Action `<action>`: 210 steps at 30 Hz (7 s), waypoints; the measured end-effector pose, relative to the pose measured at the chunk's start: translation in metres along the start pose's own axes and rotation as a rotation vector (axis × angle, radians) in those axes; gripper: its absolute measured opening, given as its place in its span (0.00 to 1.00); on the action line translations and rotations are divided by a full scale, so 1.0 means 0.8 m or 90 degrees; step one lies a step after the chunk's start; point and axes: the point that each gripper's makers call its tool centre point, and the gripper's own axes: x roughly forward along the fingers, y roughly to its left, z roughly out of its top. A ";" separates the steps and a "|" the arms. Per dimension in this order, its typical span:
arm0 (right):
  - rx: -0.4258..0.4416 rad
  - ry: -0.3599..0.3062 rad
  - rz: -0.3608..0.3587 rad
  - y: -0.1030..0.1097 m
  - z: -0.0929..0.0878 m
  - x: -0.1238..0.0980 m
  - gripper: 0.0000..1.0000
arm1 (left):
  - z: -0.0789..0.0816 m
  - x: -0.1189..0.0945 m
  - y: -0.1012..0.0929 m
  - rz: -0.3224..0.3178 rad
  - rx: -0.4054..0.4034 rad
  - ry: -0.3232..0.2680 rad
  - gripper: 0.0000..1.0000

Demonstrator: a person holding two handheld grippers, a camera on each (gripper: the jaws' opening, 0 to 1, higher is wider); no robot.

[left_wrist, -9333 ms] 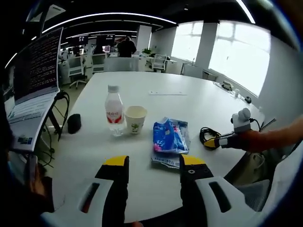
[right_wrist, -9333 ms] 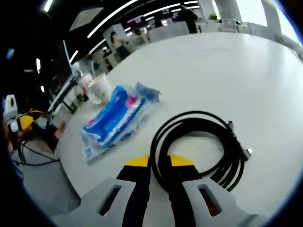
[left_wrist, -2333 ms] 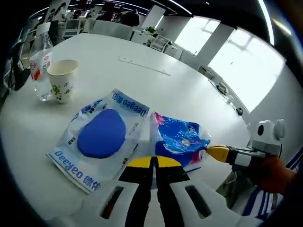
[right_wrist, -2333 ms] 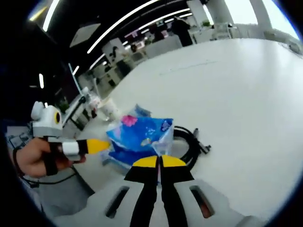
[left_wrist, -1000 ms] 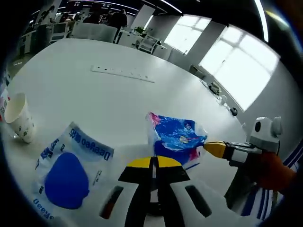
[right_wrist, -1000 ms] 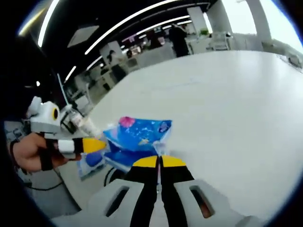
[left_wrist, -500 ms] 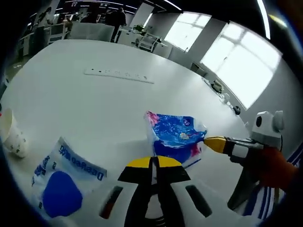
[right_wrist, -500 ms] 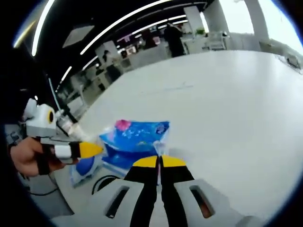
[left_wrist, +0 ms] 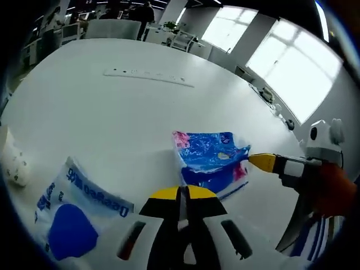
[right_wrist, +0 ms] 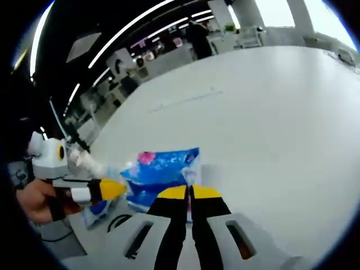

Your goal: Arrange the tabletop items into an orderly group along one side of the table until the central work area is clear of visible clutter.

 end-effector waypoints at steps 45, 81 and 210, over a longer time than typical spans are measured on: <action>-0.099 0.013 0.025 0.069 -0.038 -0.008 0.06 | -0.037 -0.118 0.098 0.060 -0.045 -0.054 0.08; -0.104 0.065 0.073 0.142 -0.122 -0.041 0.07 | -0.142 -0.249 0.175 0.116 -0.150 -0.067 0.10; -0.101 0.127 0.176 0.253 -0.175 0.022 0.19 | -0.185 -0.266 0.256 0.138 -0.250 -0.070 0.11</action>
